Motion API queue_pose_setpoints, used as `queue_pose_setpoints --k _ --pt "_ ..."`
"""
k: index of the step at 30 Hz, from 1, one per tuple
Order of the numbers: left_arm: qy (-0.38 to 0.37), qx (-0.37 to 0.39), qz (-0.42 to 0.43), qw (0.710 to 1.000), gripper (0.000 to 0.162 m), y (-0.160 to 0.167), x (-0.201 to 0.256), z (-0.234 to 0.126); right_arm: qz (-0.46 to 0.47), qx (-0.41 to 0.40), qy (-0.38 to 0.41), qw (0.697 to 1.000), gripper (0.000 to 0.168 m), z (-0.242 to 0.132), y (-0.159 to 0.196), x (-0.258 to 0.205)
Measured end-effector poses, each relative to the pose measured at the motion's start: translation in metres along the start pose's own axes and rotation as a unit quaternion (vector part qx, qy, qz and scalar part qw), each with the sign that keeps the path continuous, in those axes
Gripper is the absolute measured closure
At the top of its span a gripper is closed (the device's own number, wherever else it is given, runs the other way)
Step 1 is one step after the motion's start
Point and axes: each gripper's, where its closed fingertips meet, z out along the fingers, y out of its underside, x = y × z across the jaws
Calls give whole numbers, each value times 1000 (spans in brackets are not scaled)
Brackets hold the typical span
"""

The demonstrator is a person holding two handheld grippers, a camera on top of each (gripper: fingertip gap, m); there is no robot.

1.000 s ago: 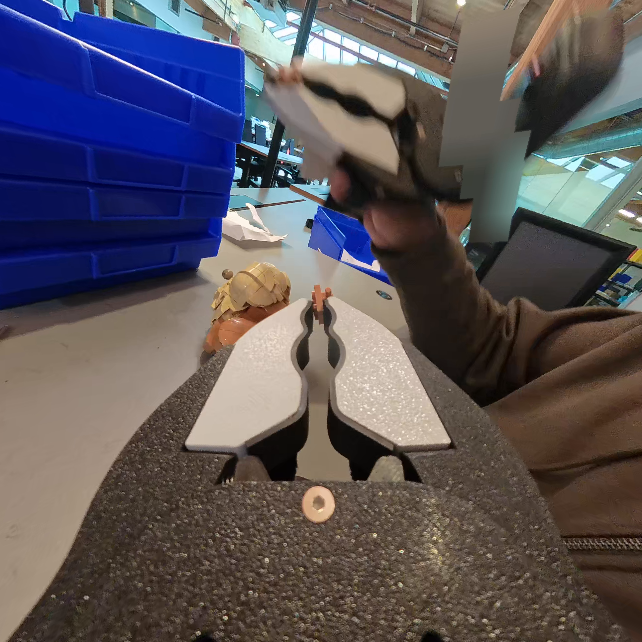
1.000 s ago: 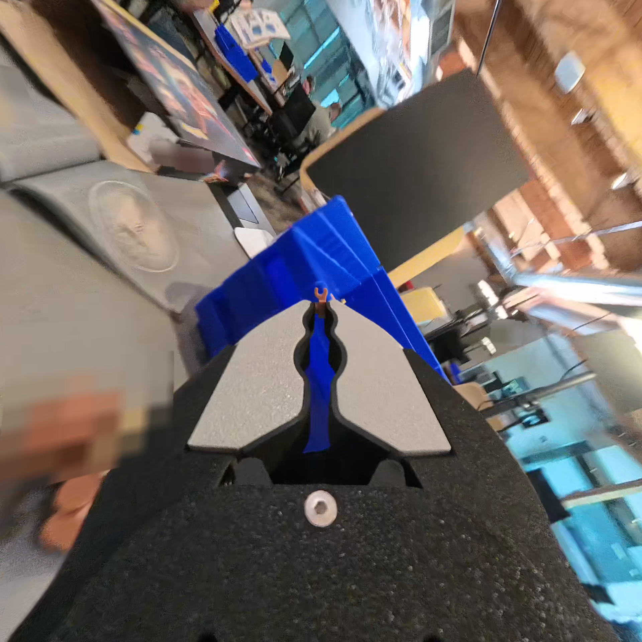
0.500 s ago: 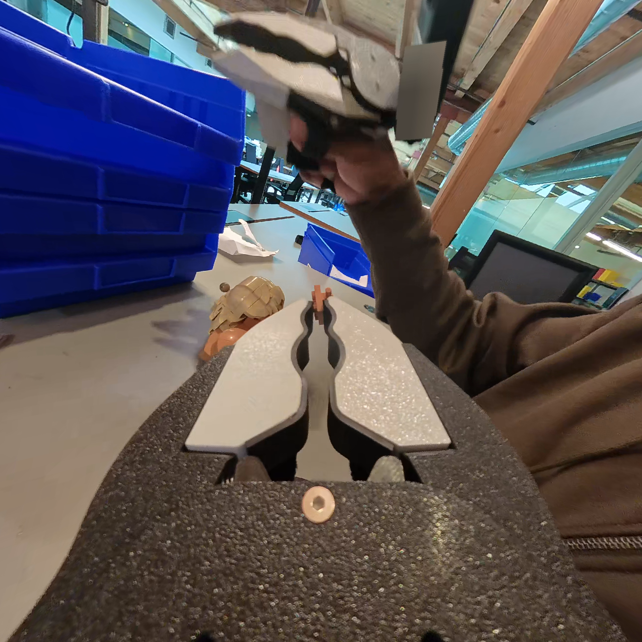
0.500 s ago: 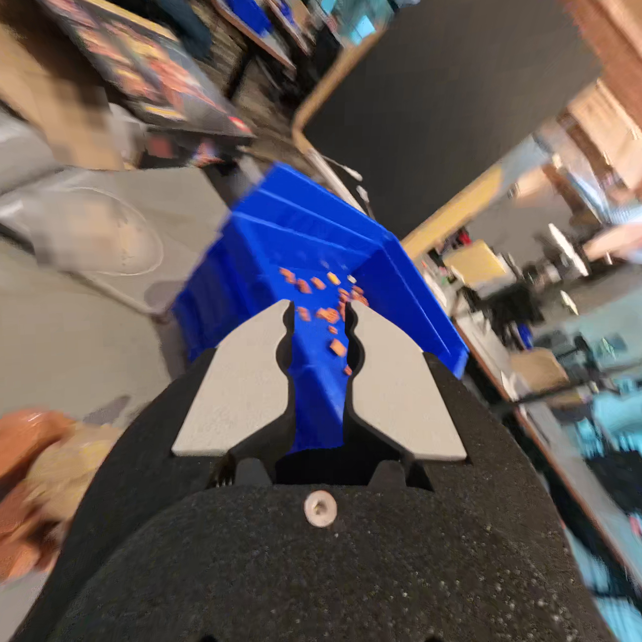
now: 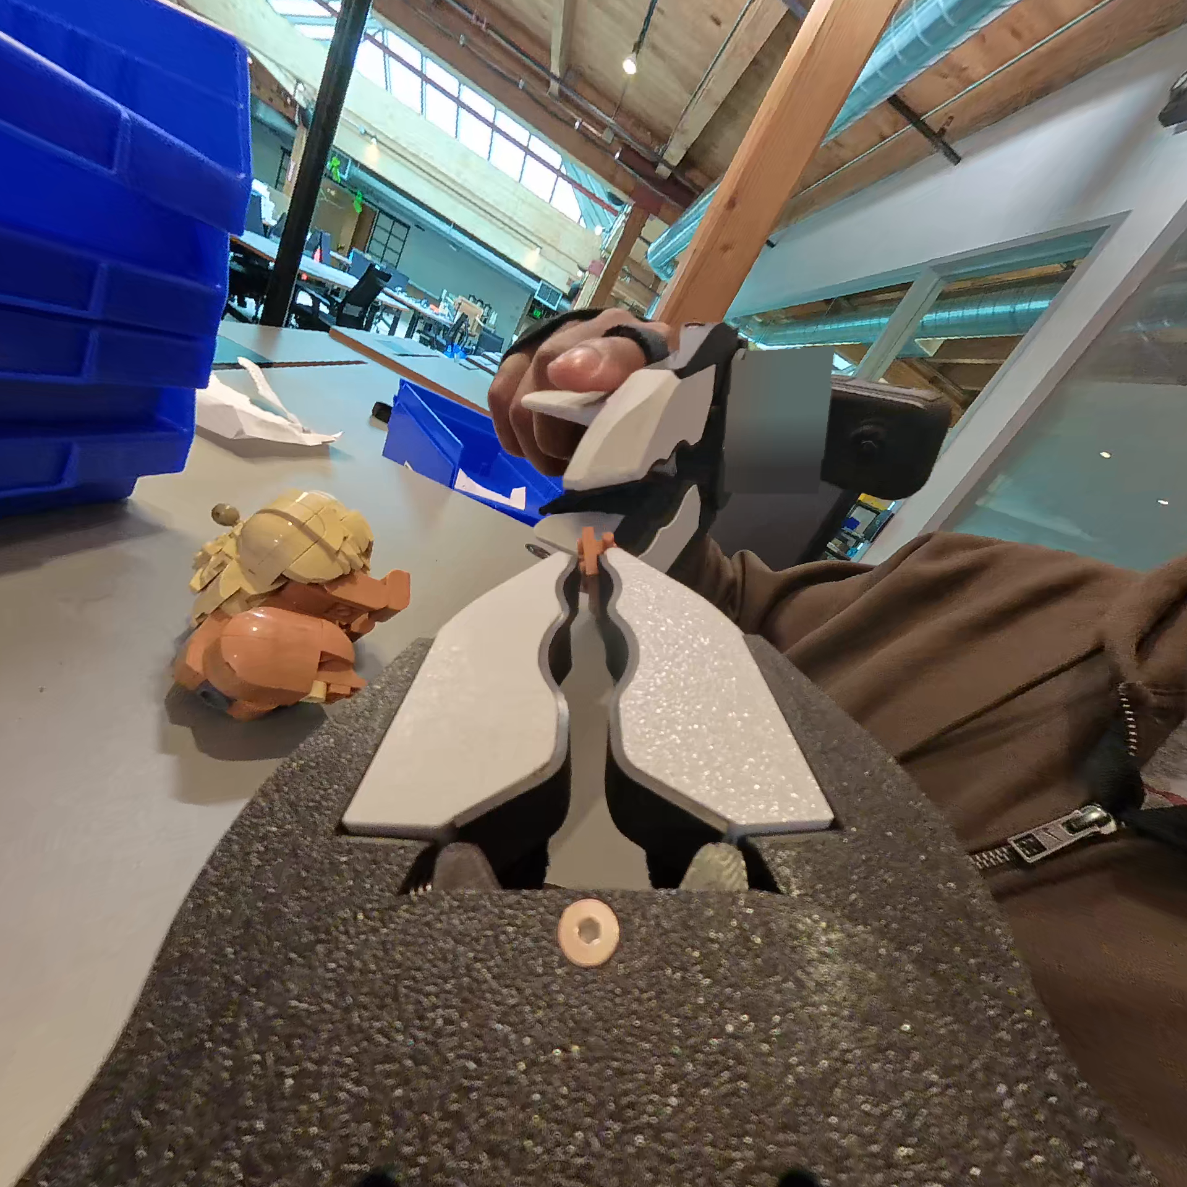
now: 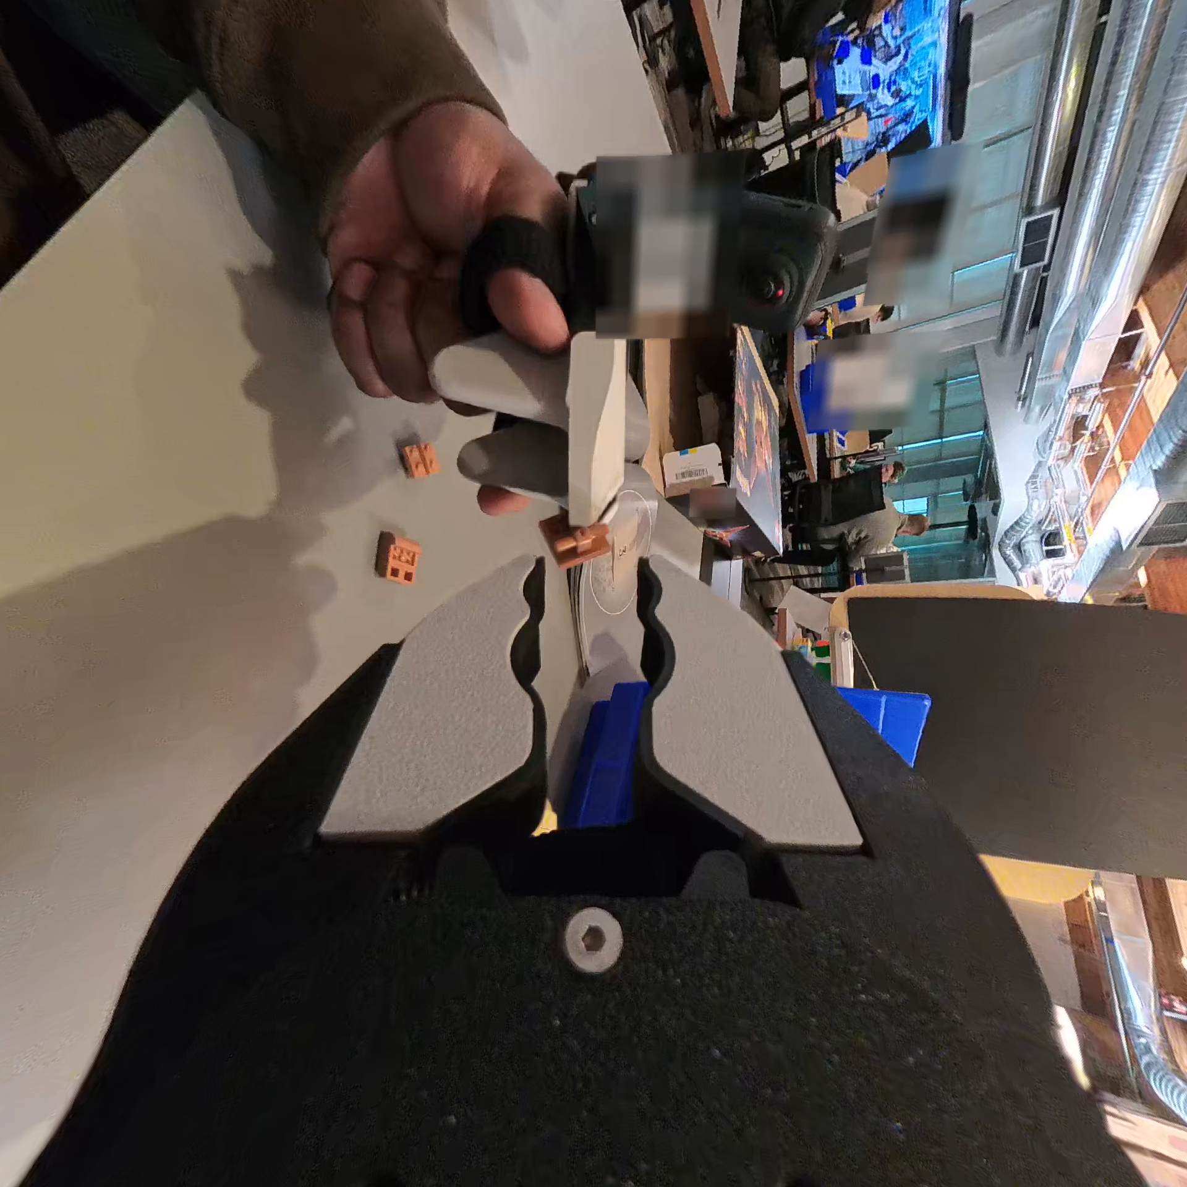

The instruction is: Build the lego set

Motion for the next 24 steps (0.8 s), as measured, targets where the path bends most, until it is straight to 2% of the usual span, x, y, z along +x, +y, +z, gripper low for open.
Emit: queue_pose_setpoints --k 4,7,12,15,17,19,22,24 --pt "-4 -17 -3 1000 157 5 -1 2 -10 -8 -20 1000 142 6 3 -7" --pt "-13 -19 -5 1000 157 6 -4 2 -21 -12 -22 999 150 10 4 -10" --pt "-55 27 2 998 157 -8 -15 -5 2 -28 4 1000 151 11 17 6" --pt "-96 73 6 993 157 -24 -26 -18 39 -63 60 995 150 9 43 41" --pt "-92 81 -1 992 158 -26 -27 -20 81 -128 146 978 150 3 80 88" --pt "-84 71 -4 994 159 -22 -25 -16 137 -202 238 940 150 -9 127 136" --pt "-91 51 15 994 160 -17 -24 -13 222 -297 287 883 147 -21 191 168" --pt "-101 44 26 994 160 -16 -25 -14 243 -318 301 866 143 -24 208 172"
